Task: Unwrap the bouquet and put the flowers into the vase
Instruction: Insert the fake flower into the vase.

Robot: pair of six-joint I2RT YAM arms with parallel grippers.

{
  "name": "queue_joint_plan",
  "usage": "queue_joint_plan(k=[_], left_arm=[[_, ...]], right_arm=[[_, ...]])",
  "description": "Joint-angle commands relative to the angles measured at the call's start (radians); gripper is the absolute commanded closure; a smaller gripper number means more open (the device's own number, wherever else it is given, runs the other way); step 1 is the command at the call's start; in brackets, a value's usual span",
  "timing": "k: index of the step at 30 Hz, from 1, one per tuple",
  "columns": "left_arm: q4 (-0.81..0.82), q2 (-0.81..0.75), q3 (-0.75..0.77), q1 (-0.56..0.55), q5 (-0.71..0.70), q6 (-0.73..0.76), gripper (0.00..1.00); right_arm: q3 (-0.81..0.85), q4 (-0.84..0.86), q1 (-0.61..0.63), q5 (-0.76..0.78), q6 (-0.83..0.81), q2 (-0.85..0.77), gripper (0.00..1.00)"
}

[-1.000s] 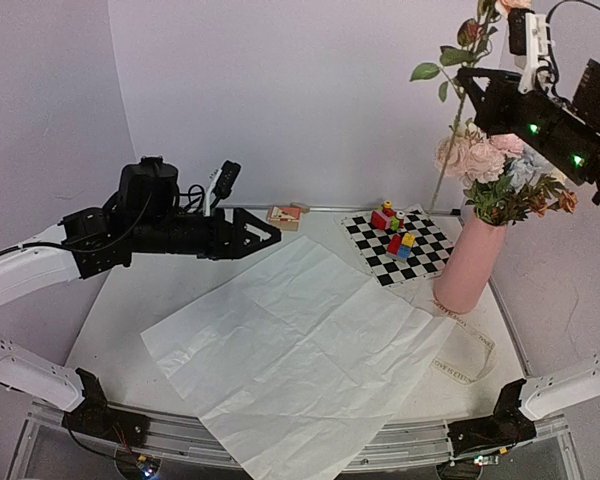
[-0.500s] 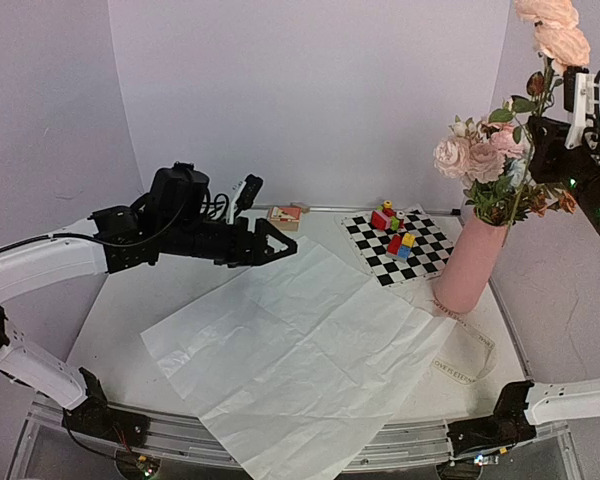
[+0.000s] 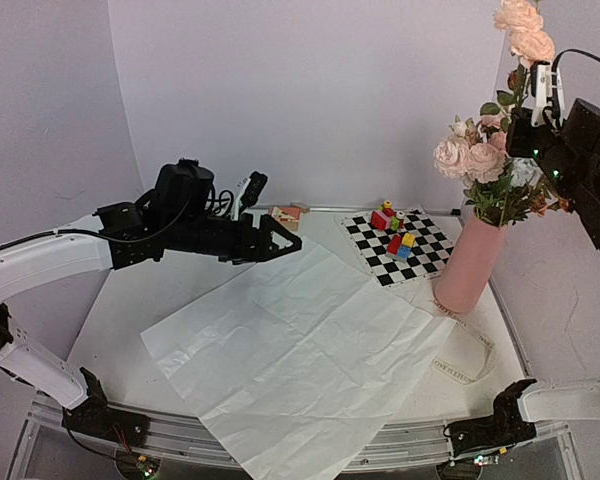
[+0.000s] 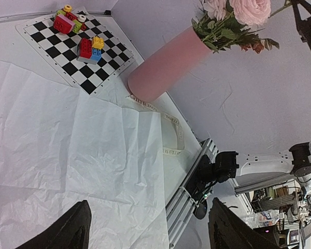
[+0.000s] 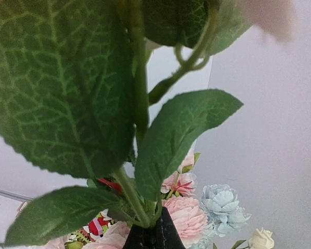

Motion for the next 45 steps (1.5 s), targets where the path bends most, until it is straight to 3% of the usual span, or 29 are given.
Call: queue_joint_plan(k=[1,7,20,33,45], left_arm=[[0.034,-0.025,0.037,0.002,-0.005,-0.017,0.21],[0.034,-0.043,0.033,0.002,-0.022,-0.022,0.21],[0.033,-0.049,0.032,0.002,-0.015,-0.02,0.21],[0.032,-0.073,0.006,0.001,-0.011,-0.044,0.21],[0.033,-0.069,0.015,0.002,0.0,-0.044,0.21]], right_arm=[[0.061,0.088,-0.087,-0.171,0.11,0.024,1.0],[0.008,0.184,-0.157,-0.266,0.181,0.023,1.0],[-0.011,0.222,-0.165,-0.276,0.182,0.02,1.0],[-0.229,0.328,-0.176,-0.285,0.129,-0.097,1.0],[-0.145,0.343,-0.178,-0.32,0.082,-0.079,1.0]])
